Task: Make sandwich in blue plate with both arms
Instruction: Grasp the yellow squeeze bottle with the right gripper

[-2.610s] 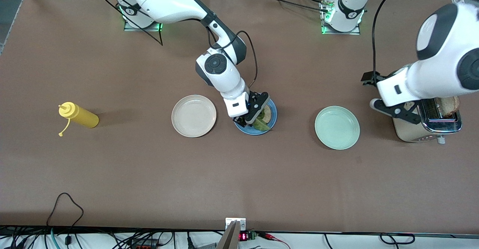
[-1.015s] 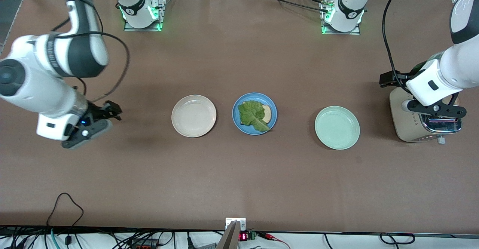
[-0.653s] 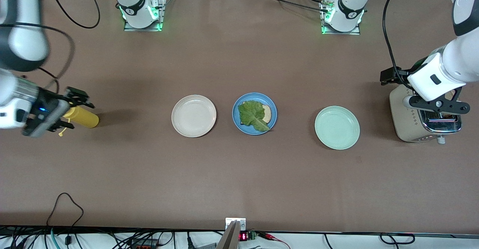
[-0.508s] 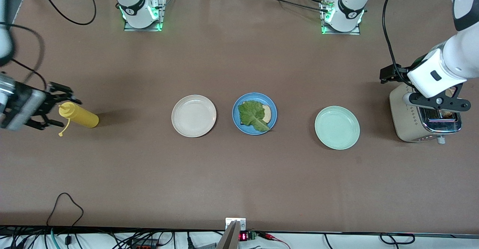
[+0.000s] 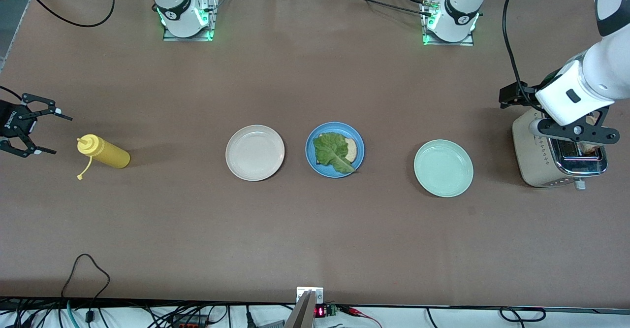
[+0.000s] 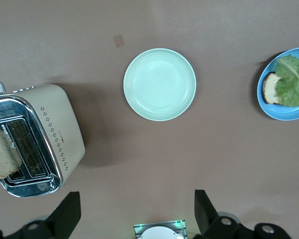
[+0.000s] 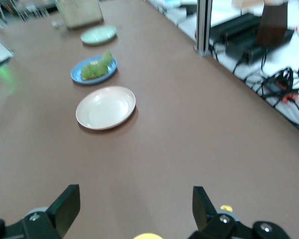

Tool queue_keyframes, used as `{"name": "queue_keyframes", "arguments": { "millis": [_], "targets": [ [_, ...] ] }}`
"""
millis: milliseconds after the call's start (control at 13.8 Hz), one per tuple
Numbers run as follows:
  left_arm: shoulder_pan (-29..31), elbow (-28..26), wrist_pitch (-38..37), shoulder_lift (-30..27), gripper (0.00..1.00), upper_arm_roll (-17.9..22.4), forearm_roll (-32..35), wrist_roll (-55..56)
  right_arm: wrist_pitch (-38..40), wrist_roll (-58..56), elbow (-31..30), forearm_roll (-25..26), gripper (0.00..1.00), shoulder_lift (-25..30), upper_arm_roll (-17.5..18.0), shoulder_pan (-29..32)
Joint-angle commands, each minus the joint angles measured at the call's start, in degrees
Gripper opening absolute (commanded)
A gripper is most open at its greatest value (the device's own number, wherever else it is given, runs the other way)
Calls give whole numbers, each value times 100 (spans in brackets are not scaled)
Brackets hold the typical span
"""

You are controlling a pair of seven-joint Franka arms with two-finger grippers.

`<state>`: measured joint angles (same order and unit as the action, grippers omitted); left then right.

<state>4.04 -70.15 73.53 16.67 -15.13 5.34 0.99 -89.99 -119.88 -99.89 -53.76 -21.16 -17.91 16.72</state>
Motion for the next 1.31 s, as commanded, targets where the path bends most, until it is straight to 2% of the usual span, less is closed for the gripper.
{"name": "queue_keyframes", "arguments": {
  "millis": [0,145,290,725,1015,1232],
  "targets": [
    [18,37,-93,-67,100,-25,-68,51,743,-955,380,-485,100,-685,121,524],
    [18,37,-84,-67,100,-25,-68,51,1201,-1343,855,-512,100,-1265,130,770],
    [9,45,-84,-67,100,-34,-68,51,1562,-1703,1207,-836,100,-1784,130,964],
    [35,37,-102,-67,100,-25,-68,51,1844,-2811,1506,-1242,100,-2918,157,1141],
    [62,36,-111,-59,100,-16,-68,51,1898,-3102,1797,-1496,100,-3446,200,1141],
    [62,36,-102,-58,100,-16,-68,51,1889,-3138,1806,-1628,100,-3640,481,1220]
  ]
}}
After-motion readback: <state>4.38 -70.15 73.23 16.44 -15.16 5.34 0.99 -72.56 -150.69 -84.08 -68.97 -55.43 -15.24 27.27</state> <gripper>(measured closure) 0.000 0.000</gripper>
